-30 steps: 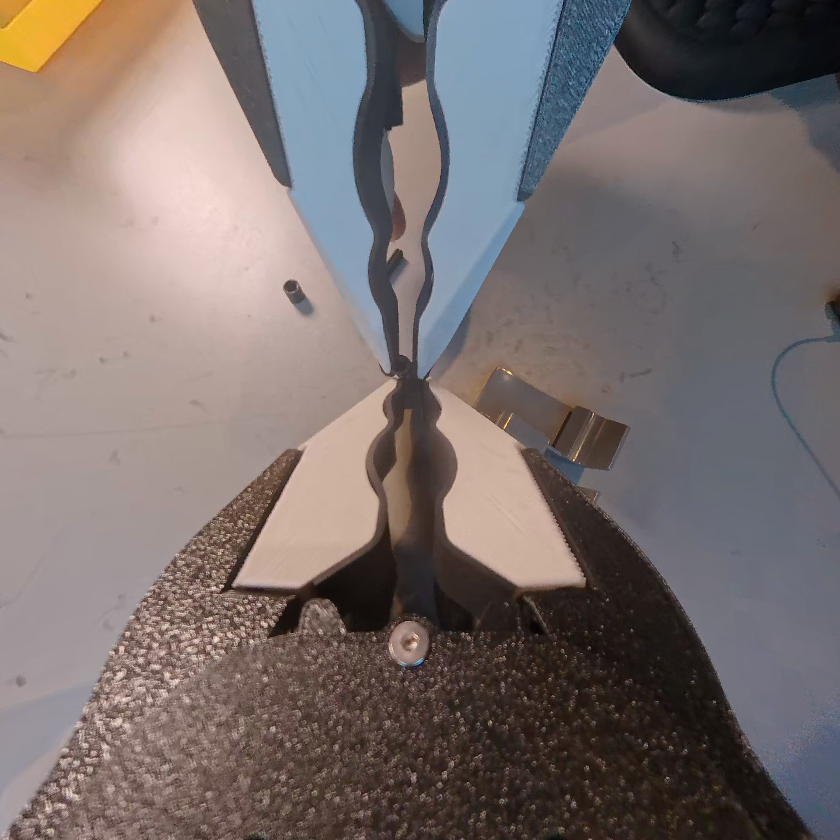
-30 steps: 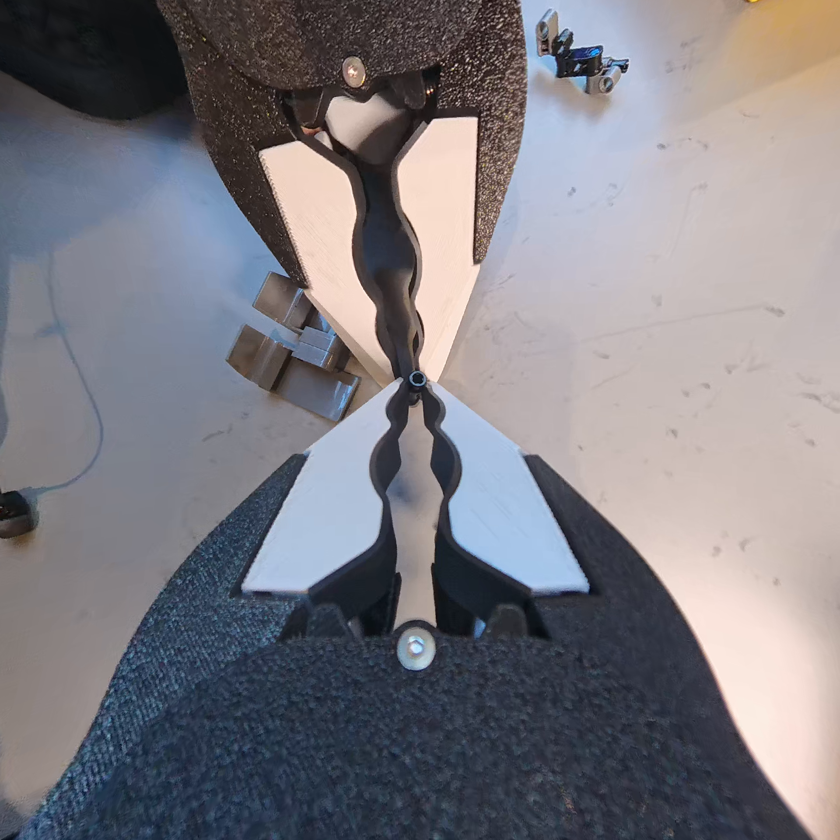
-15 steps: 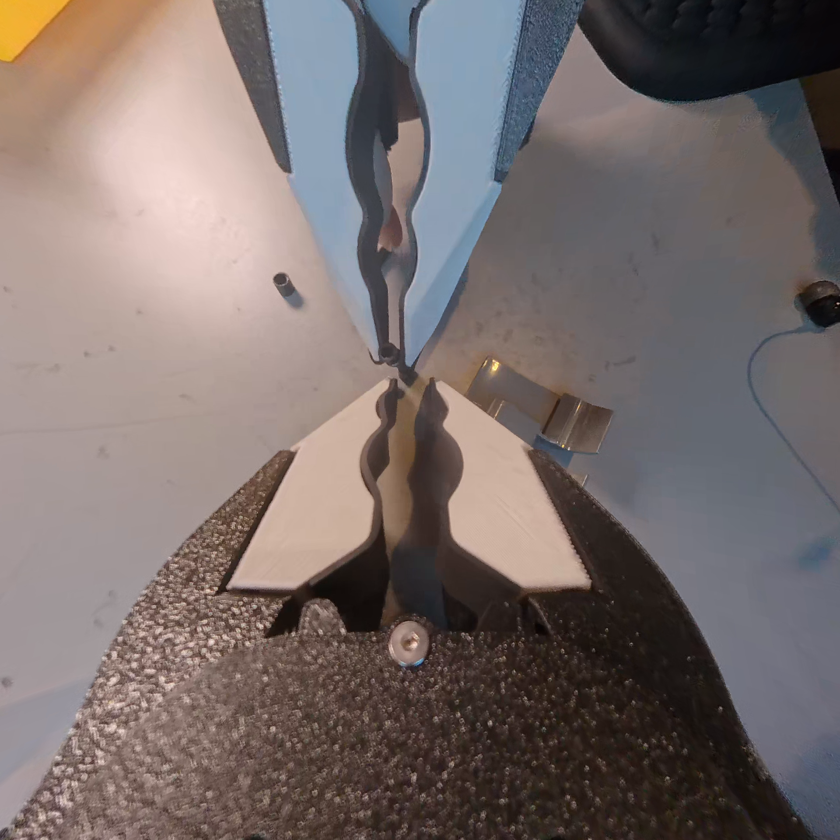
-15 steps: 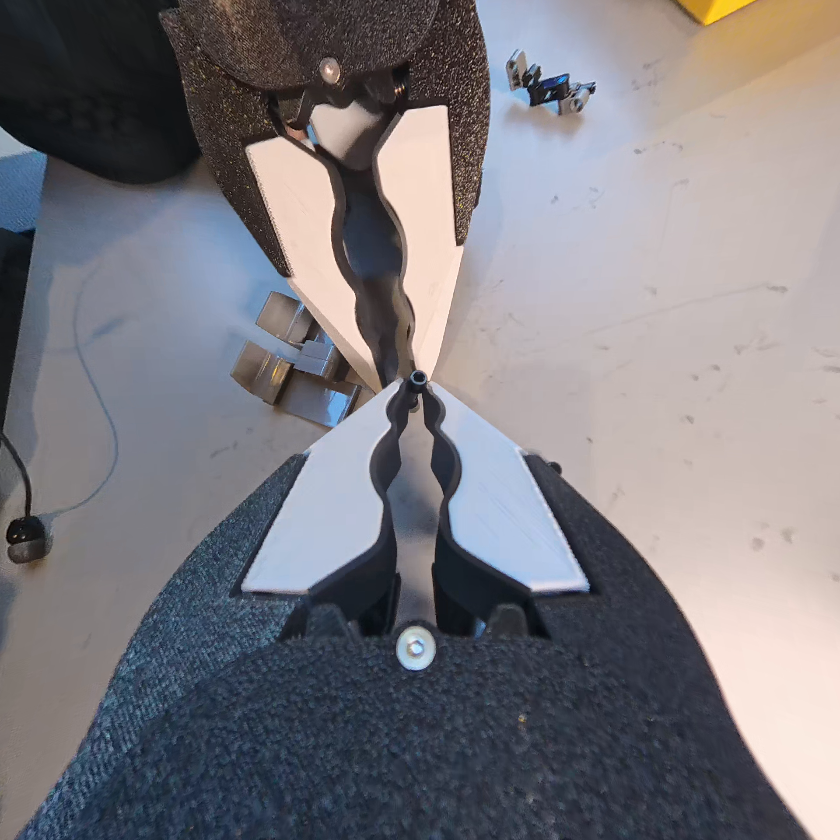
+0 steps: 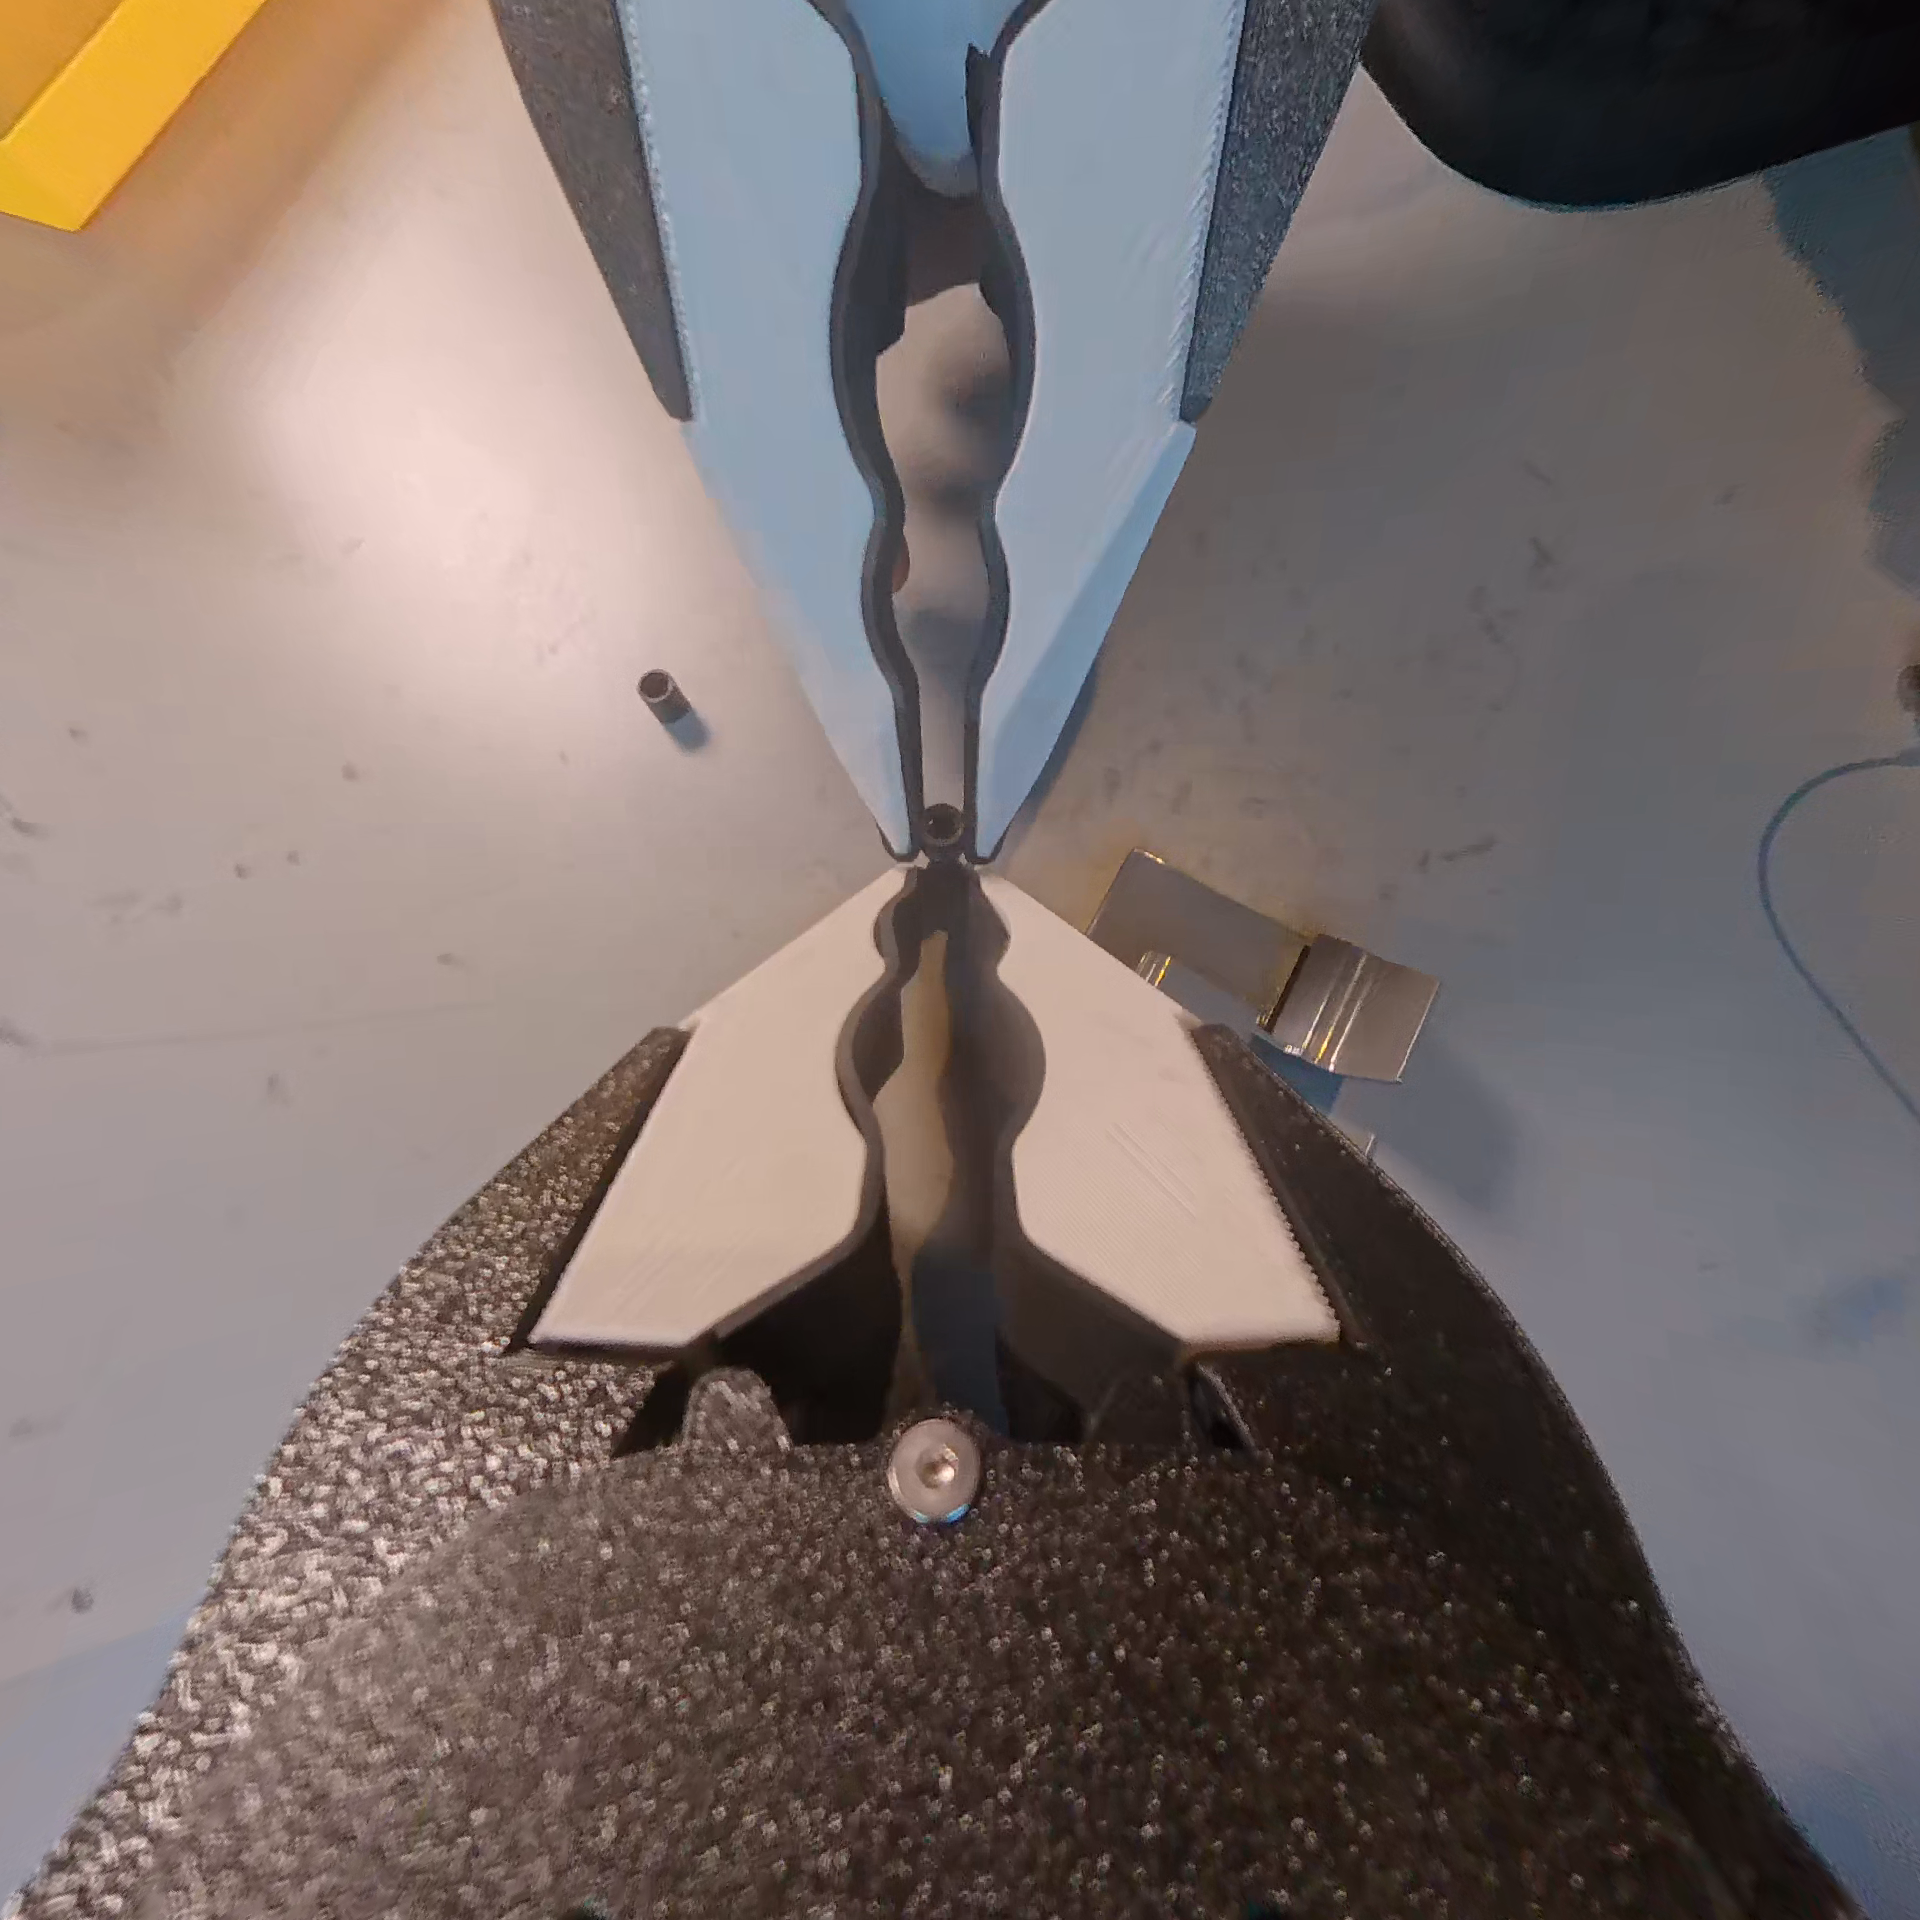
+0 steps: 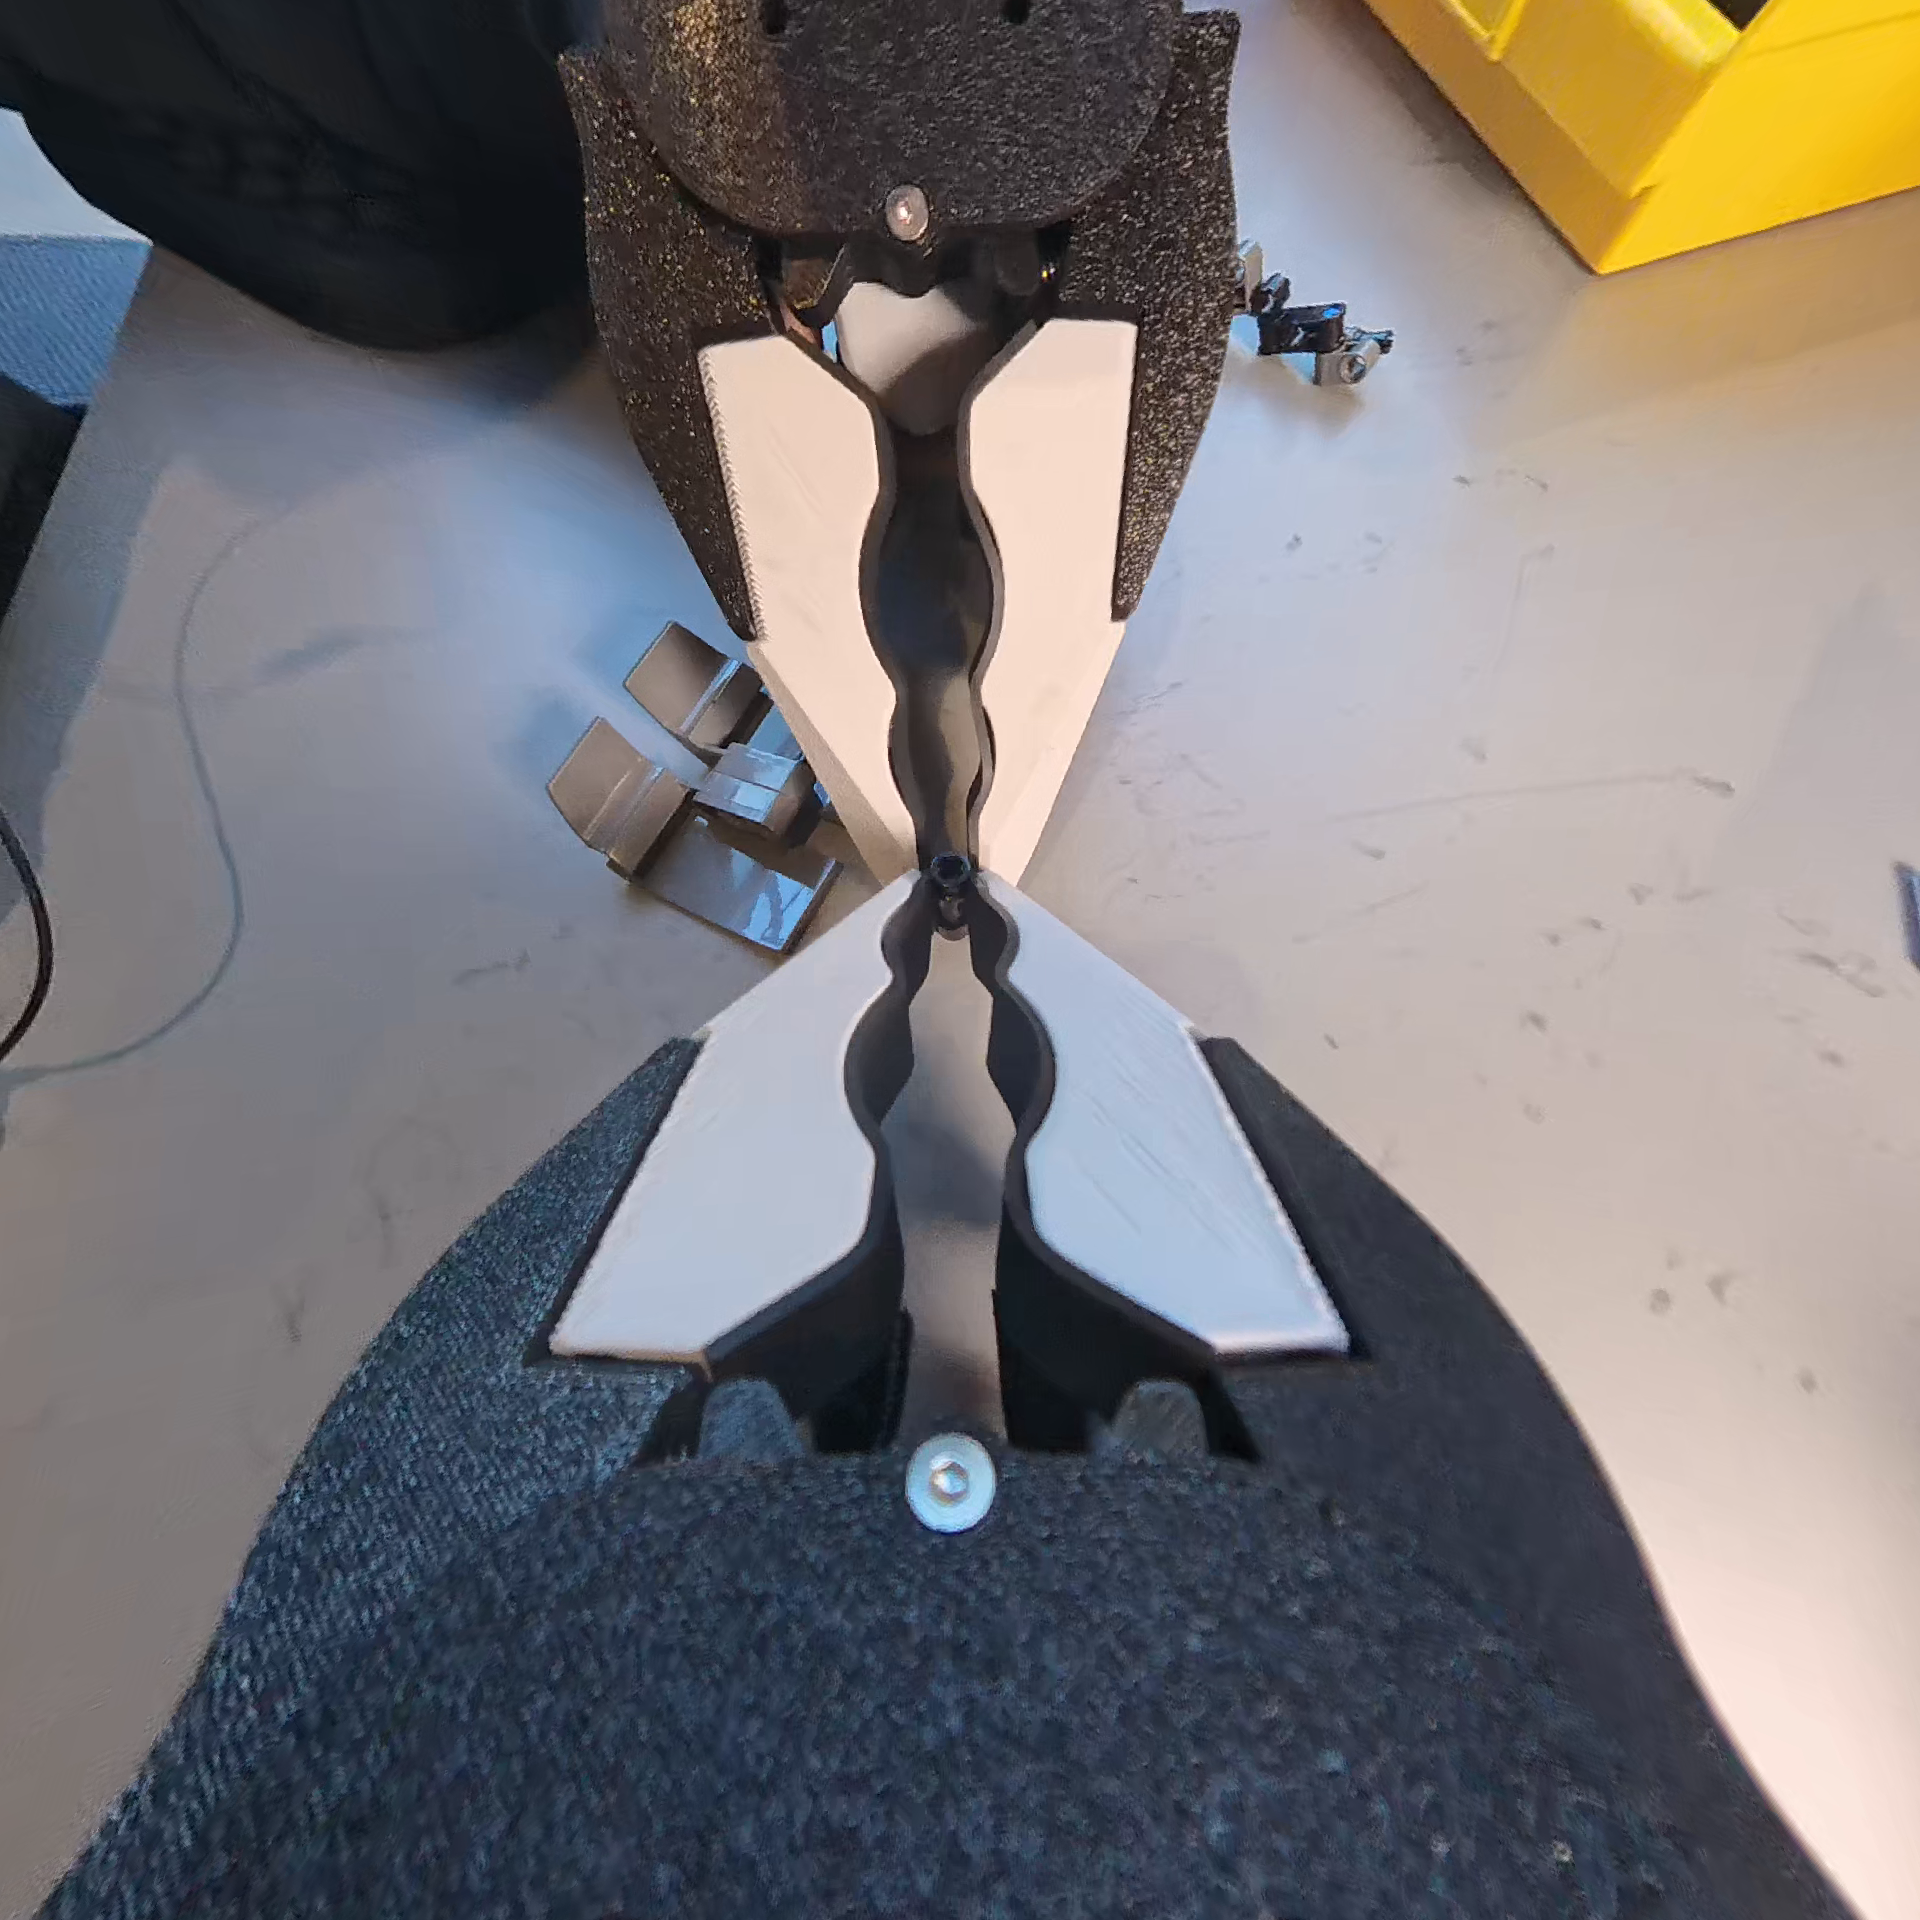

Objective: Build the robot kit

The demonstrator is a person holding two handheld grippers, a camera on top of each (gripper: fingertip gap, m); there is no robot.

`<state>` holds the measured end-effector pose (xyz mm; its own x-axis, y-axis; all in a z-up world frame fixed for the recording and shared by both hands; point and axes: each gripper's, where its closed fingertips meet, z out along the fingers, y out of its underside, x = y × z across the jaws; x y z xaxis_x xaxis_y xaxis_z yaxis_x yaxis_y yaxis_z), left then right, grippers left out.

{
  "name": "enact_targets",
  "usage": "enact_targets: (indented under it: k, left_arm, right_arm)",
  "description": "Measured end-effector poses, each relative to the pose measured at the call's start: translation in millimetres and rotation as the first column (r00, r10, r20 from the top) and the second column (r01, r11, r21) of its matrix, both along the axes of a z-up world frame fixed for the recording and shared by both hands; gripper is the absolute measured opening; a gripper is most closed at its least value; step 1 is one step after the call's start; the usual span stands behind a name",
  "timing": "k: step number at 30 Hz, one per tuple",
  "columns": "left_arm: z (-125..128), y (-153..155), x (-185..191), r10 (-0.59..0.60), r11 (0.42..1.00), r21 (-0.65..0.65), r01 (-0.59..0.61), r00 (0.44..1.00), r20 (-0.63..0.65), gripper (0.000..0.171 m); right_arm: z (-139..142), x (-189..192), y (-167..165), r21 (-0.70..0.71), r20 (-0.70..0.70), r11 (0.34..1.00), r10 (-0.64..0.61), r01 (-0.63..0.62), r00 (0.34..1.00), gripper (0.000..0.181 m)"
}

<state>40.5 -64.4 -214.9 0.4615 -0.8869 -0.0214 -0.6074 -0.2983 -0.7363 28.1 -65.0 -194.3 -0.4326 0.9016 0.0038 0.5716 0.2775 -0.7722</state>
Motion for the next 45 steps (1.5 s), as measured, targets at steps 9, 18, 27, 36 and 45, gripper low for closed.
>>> enact_targets:
  k: [9,18,27,36,45]
  left_arm:
    - [2,-5,-8,-0.014,1.0,0.002,0.014,1.0,0.001,0.022]
    - [1,-2,2,-0.007,1.0,0.011,0.007,1.0,-0.003,0.009]
    - [0,1,2,0.008,1.0,0.014,-0.008,1.0,-0.006,0.006]
    - [0,1,2,0.002,1.0,0.03,-0.001,1.0,-0.029,0.005]
    - [0,1,2,0.013,1.0,0.013,-0.012,1.0,-0.012,0.006]
  right_arm:
    - [0,0,0,-0.045,-0.001,0.999,0.0,0.0,1.0,0.006]
    - [-1,0,-1,0.015,0.039,1.0,0.026,-0.027,0.999,0.006]
    - [0,1,0,-0.054,0.024,0.998,-0.01,0.011,1.0,0.006]
    - [-5,5,0,0.019,0.073,0.999,0.038,-0.039,0.997,0.009]
    - [-5,7,2,0.082,0.129,0.994,0.064,-0.075,0.99,0.005]
